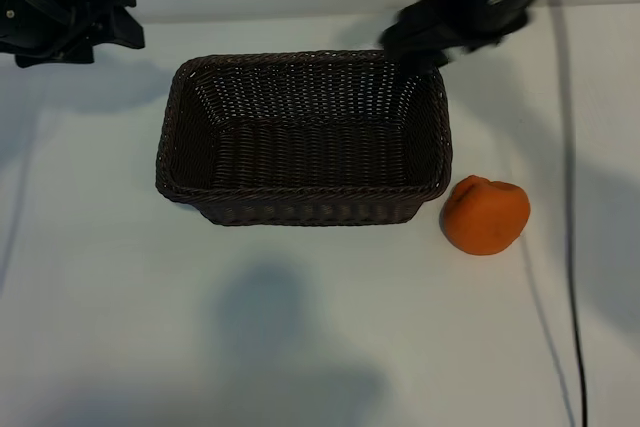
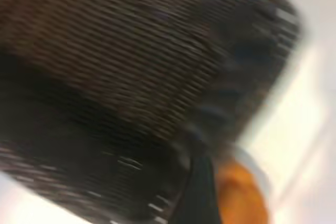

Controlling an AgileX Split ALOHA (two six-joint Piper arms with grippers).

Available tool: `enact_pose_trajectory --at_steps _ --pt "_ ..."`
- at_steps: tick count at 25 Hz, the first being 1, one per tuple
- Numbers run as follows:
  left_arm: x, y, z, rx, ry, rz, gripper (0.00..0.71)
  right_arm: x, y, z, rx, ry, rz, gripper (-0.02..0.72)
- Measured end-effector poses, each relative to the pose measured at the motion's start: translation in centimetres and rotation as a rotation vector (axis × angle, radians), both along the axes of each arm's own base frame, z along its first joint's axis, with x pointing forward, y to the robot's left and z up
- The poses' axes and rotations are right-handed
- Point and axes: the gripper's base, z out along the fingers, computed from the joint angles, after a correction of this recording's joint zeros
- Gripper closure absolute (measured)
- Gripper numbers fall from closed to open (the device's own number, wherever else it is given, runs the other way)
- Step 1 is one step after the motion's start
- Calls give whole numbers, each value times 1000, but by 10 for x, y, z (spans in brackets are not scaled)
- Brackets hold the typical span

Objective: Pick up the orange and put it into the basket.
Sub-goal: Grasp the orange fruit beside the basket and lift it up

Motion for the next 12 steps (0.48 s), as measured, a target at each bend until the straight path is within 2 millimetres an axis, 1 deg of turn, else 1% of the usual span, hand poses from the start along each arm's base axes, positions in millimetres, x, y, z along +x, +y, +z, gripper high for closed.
enact_pose_trajectory --at_steps 3,6,8,10,12 --pt "0 -2 1 -21 -6 -10 116 -2 -34 5 -38 57 -100 111" --pt "0 -2 1 -21 -8 -14 116 -2 -55 6 -43 89 -145 129" --pt "0 -2 1 -21 -8 -14 116 -1 -63 6 -44 97 -139 140" --pt "0 -2 1 -21 -8 -14 116 -1 -65 5 -11 109 -126 147" --pt "0 -2 1 -20 -8 -15 118 -4 -64 -3 -1 136 -107 149"
